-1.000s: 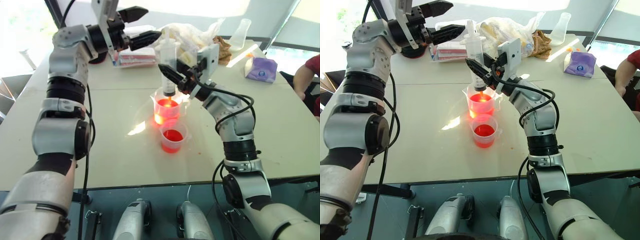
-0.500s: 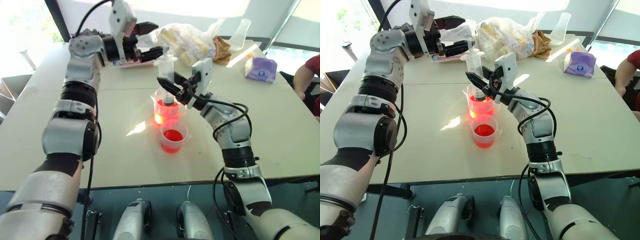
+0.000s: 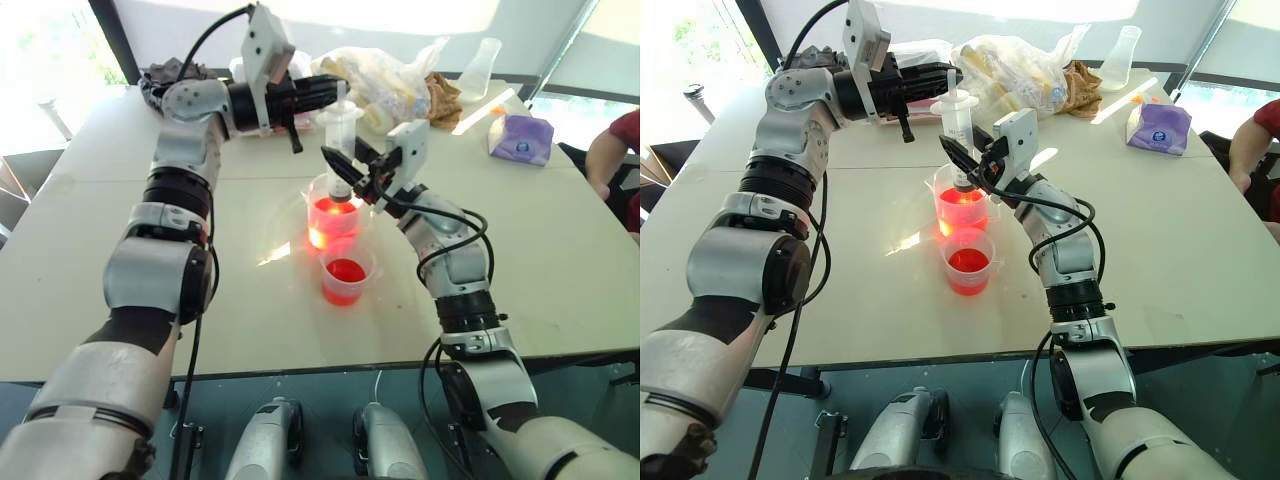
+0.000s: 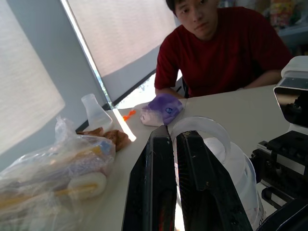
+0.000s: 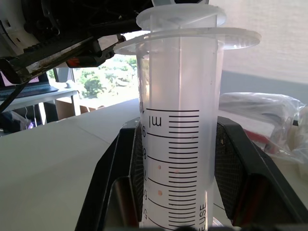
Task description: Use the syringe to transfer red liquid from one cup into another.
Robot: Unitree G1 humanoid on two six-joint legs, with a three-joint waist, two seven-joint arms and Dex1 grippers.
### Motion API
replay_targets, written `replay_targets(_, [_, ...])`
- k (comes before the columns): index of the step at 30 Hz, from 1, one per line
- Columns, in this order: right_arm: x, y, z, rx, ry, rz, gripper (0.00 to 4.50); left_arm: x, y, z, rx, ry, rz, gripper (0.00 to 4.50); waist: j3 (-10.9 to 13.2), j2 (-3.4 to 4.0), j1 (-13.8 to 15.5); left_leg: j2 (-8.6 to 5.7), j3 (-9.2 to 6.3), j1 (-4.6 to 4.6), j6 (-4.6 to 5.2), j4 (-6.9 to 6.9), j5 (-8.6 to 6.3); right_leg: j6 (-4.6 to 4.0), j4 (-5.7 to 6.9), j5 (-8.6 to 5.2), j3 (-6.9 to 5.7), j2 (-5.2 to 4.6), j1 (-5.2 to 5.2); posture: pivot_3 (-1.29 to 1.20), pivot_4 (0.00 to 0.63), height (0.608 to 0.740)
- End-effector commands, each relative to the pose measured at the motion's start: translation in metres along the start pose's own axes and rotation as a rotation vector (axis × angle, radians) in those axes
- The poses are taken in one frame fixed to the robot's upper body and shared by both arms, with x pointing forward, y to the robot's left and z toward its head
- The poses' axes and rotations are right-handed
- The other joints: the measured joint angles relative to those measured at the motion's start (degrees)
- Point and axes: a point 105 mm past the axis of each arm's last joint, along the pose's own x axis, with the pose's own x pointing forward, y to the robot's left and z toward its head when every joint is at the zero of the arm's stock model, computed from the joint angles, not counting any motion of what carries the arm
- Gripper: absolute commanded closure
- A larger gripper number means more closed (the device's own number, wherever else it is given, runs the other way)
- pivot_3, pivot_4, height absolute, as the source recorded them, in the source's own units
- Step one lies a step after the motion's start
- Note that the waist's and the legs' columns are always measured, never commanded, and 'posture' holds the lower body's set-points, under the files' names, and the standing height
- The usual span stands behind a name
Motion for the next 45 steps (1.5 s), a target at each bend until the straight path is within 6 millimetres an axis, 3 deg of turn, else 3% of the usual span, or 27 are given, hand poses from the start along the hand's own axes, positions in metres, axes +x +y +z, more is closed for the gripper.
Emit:
replay_targets(1, [0.007, 0.015, -0.008, 0.013, 0.019, 0.050, 3.09, 0.007, 0.007, 0.033, 0.059, -0.084, 0.019, 4.47, 0.0, 0.00, 0.0, 0.00, 0.00, 0.00, 0.00, 0.01, 0.00, 0.00, 0.00, 0.00, 0.00, 0.00, 0.00, 0.00, 0.150, 0.740])
replay_targets(8, [0.003, 0.033, -0.030, 0.062, 0.055, 0.070, 3.09, 0.007, 0.020, 0.050, 0.089, -0.132, 0.105, 4.47, 0.0, 0.00, 0.1, 0.00, -0.02, 0.00, 0.01, 0.05, -0.01, 0.00, 0.00, 0.00, 0.00, 0.00, 0.05, 0.00, 0.150, 0.740])
replay_targets(19, [0.001, 0.050, -0.041, 0.092, 0.077, 0.096, 3.09, 0.002, 0.038, 0.072, 0.113, -0.193, 0.222, 4.47, 0.0, 0.00, 0.1, 0.00, -0.02, 0.01, 0.01, 0.05, -0.01, 0.00, 0.00, 0.00, 0.00, 0.00, 0.05, 0.00, 0.150, 0.740])
replay_targets(23, [0.001, 0.050, -0.041, 0.089, 0.078, 0.097, 3.09, 0.002, 0.035, 0.066, 0.102, -0.169, 0.192, 4.47, 0.0, 0.00, 0.1, 0.00, -0.02, 0.01, 0.01, 0.05, -0.01, 0.00, 0.00, 0.00, 0.00, 0.01, 0.05, 0.00, 0.150, 0.740])
replay_targets(27, [0.002, 0.044, -0.034, 0.075, 0.057, 0.081, 3.09, 0.000, 0.018, 0.042, 0.130, -0.058, 0.055, 4.47, 0.0, 0.00, -0.1, 0.00, -0.02, 0.01, 0.02, 0.05, -0.01, 0.00, 0.00, 0.00, 0.00, 0.01, 0.05, 0.00, 0.150, 0.740])
replay_targets(34, [0.014, 0.014, 0.021, -0.002, -0.083, -0.001, 3.09, -0.022, 0.013, 0.026, 0.091, 0.030, -0.020, 2.48, 0.0, 0.01, -0.2, 0.07, -0.01, 0.01, 0.00, 0.05, -0.01, 0.00, 0.01, 0.00, 0.02, 0.08, 0.02, 0.00, 0.150, 0.740])
replay_targets(38, [0.015, 0.008, 0.039, -0.039, -0.120, -0.010, 3.09, -0.035, 0.012, 0.025, 0.077, 0.051, -0.037, 1.45, 0.0, 0.01, 0.1, 0.07, -0.03, 0.00, 0.01, 0.10, -0.01, 0.00, 0.01, 0.00, 0.03, 0.07, 0.07, 0.00, 0.150, 0.740])
replay_targets(45, [0.010, 0.004, 0.048, -0.074, -0.126, -0.016, 3.09, -0.082, 0.007, 0.017, -0.027, 0.135, -0.041, 1.45, 0.0, 0.01, -0.5, 0.08, -0.03, 0.02, 0.01, 0.08, -0.01, 0.00, 0.04, 0.00, 0.06, 0.09, 0.04, 0.00, 0.150, 0.740])
